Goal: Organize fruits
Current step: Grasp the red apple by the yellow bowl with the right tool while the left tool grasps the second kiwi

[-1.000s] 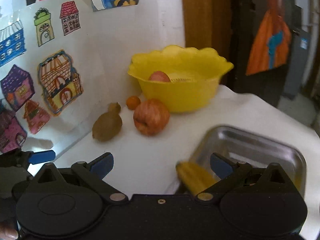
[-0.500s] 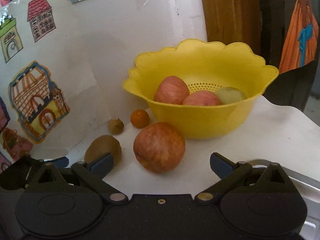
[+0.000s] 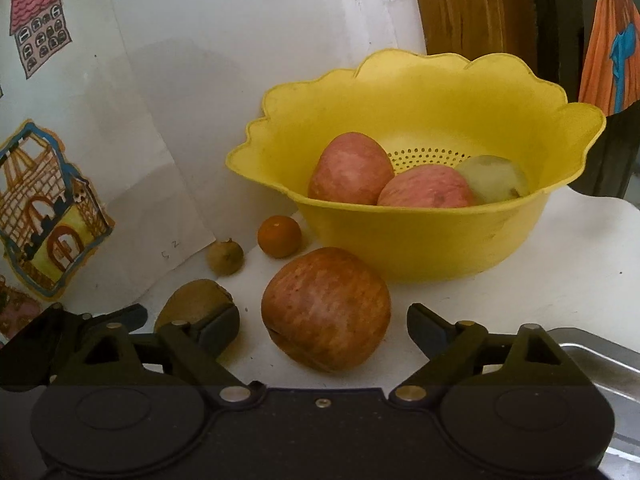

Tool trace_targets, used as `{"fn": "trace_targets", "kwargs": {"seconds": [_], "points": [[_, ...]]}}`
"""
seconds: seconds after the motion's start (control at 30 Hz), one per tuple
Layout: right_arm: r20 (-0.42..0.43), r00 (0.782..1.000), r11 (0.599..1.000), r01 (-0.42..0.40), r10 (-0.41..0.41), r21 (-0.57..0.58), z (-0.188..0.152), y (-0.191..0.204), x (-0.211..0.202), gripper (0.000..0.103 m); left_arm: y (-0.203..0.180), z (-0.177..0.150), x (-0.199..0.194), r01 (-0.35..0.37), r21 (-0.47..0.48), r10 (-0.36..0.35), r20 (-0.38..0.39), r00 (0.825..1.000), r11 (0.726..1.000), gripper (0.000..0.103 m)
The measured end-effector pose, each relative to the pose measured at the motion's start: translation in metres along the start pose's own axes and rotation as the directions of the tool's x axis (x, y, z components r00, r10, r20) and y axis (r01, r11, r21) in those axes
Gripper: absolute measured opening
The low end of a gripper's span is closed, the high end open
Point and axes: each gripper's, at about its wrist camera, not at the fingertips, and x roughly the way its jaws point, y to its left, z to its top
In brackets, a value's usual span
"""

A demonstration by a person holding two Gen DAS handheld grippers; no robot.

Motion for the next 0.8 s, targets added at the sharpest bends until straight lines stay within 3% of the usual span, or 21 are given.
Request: {"fn": "trace_targets", "kwargs": {"seconds": [0.37, 0.43, 0.57, 0.8], "points": [[0.023, 1.0, 0.997, -0.015, 0.013, 0.07, -0.002, -0.005, 0.01, 0.08, 0.016, -0.002, 0.001, 0.041, -0.054, -0.04, 0.012, 0.999, 0.998, 0.073], [0.028, 1.0, 0.997, -0.016, 0.013, 0.079, -0.002, -0.005, 0.01, 0.079, 0.02, -0.002, 0.002, 0.058, -0.086, -0.058, 0.004, 0.998, 0.995, 0.064], [0.039, 0.999, 0.997, -0.001, -0.002, 0.071, -0.005, -0.003, 0.008, 0.069, 0.024, -0.001, 0.004, 0.048, -0.129, -0.049, -0.005, 0.999, 0.991, 0.059], [0.049, 0.999, 0.996, -0.005, 0.001, 0.086, -0.012, -0.003, 0.005, 0.068, 0.026, -0.005, -0.003, 0.042, -0.151, -0.046, -0.021, 0.999, 0.988, 0.059]]}}
